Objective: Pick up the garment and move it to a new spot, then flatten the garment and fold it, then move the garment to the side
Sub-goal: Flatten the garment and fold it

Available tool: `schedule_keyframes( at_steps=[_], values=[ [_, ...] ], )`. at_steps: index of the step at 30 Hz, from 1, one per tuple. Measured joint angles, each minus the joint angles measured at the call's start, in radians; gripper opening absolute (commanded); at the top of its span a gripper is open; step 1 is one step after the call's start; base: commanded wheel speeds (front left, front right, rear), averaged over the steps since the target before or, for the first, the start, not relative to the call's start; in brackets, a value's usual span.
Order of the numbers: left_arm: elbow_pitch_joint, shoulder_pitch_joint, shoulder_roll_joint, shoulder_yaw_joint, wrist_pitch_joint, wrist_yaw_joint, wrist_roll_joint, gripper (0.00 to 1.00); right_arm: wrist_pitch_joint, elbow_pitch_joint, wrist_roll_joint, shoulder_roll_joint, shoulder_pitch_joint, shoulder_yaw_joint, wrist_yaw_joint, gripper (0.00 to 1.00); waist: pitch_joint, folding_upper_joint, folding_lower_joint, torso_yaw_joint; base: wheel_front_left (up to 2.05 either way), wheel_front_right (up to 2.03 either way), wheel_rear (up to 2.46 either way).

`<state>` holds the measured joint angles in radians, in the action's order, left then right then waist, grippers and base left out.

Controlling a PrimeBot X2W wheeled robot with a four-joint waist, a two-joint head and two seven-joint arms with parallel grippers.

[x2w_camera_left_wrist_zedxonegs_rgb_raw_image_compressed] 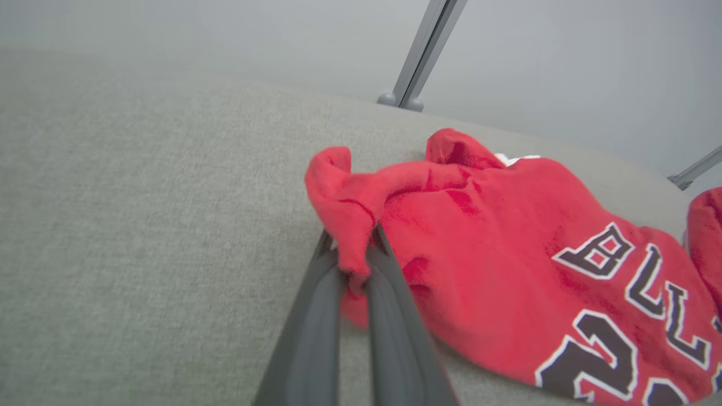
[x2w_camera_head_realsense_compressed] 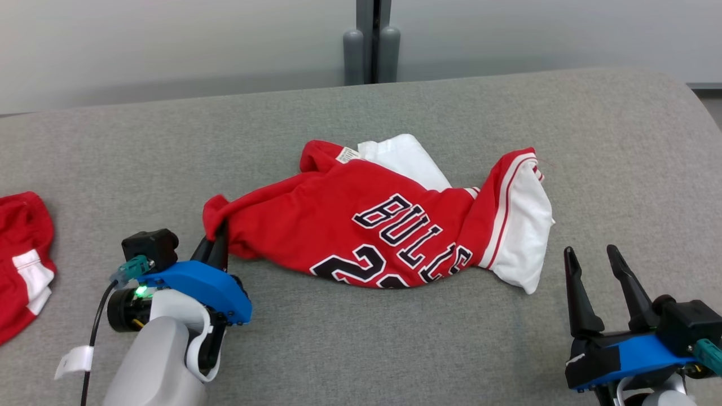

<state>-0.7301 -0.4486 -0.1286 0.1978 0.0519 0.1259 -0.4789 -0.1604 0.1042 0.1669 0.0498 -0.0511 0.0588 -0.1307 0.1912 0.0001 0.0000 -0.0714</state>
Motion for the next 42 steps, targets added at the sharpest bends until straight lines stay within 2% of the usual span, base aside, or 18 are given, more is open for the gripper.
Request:
schedule_keyframes(
  at_steps=[5,10,16,20,24,28,31,35,39,42],
  values=[
    [0.177,0.056,-0.016,0.063,0.079,0.000,-0.023,0.00,0.009,-0.006,-0.006,-0.001,0.019,0.017,0.000,1.00,-0.032,0.0000,-0.0001,0.030,0.00,0.00,0.00],
    [0.445,0.141,-0.027,0.100,0.062,0.000,-0.033,0.00,0.013,-0.017,-0.007,-0.001,0.031,0.039,0.000,1.00,-0.058,0.0000,0.0000,0.060,0.00,0.00,0.00],
    [0.785,0.248,-0.043,0.131,-0.080,-0.011,-0.090,0.00,0.019,-0.032,-0.006,-0.001,0.040,0.052,0.000,1.00,-0.064,0.0000,0.0000,0.073,0.00,0.00,0.00],
    [0.912,0.232,-0.076,0.142,-0.208,-0.011,-0.146,0.00,0.012,-0.031,0.004,0.000,0.039,0.056,0.000,1.00,-0.056,-0.0002,-0.0001,0.065,0.00,0.00,0.00],
    [0.870,0.117,-0.128,0.119,-0.327,-0.009,-0.210,0.00,0.001,-0.024,0.014,-0.001,0.025,0.044,0.000,1.00,-0.032,-0.0002,0.0000,0.037,0.00,0.00,0.00],
    [0.700,-0.007,-0.196,0.083,-0.412,-0.006,-0.242,0.00,-0.019,-0.006,0.040,-0.001,-0.002,0.023,0.000,1.00,0.007,-0.0002,0.0000,-0.017,0.00,0.00,0.00],
    [0.579,-0.079,-0.255,0.079,-0.424,-0.002,-0.213,0.00,-0.036,0.014,0.054,-0.001,-0.020,0.009,0.000,1.00,0.045,0.0000,0.0004,-0.064,0.00,0.00,0.00],
    [0.465,-0.160,-0.316,0.101,-0.377,-0.002,-0.156,0.00,-0.057,0.036,0.068,-0.001,-0.046,-0.015,0.000,1.00,0.097,-0.0001,0.0002,-0.116,0.00,0.00,0.00],
    [0.374,-0.249,-0.372,0.116,-0.267,-0.001,-0.061,0.00,-0.073,0.049,0.077,-0.001,-0.071,-0.038,0.000,1.00,0.144,-0.0001,0.0003,-0.153,0.00,0.00,0.00],
    [0.311,-0.292,-0.387,0.131,-0.199,-0.004,-0.001,0.00,-0.083,0.058,0.086,-0.001,-0.085,-0.051,0.000,1.00,0.165,0.0000,0.0003,-0.172,0.00,0.00,0.00]
  ],
)
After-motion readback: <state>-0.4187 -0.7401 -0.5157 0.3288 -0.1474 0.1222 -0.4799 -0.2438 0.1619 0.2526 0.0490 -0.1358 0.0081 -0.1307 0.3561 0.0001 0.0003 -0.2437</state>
